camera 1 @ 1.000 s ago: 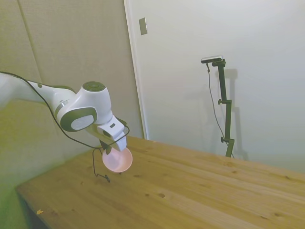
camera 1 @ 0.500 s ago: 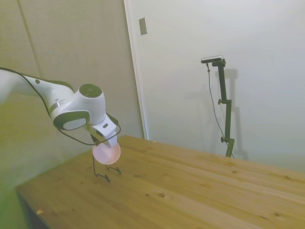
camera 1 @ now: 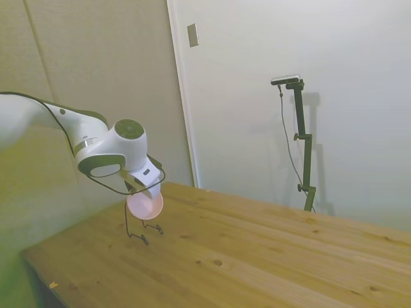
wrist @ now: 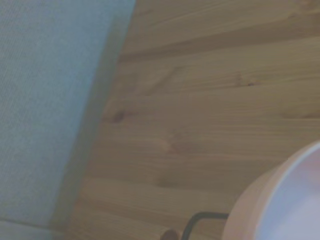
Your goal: Load the bowl
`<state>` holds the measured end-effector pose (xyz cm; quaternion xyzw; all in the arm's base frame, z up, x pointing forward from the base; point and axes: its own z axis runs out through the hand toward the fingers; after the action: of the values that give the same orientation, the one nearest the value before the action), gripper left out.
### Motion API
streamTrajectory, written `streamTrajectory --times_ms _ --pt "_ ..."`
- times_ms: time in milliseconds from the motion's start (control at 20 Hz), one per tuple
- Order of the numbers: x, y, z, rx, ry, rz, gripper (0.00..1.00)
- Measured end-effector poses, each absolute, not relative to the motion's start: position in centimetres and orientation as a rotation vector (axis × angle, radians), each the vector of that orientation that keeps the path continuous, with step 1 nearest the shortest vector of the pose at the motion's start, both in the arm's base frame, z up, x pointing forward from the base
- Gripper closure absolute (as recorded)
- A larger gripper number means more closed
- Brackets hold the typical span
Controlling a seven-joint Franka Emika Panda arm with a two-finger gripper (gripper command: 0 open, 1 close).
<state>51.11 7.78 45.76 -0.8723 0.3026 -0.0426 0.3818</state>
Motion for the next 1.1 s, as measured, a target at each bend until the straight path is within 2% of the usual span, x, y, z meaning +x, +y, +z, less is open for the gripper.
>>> streamTrajectory --times_ms 350,1100 --pt "51.6 8.7 43.5 -2.182 0.714 -0.022 1.00" --pt "52.4 8.9 40.5 -2.126 0.661 0.032 1.00"
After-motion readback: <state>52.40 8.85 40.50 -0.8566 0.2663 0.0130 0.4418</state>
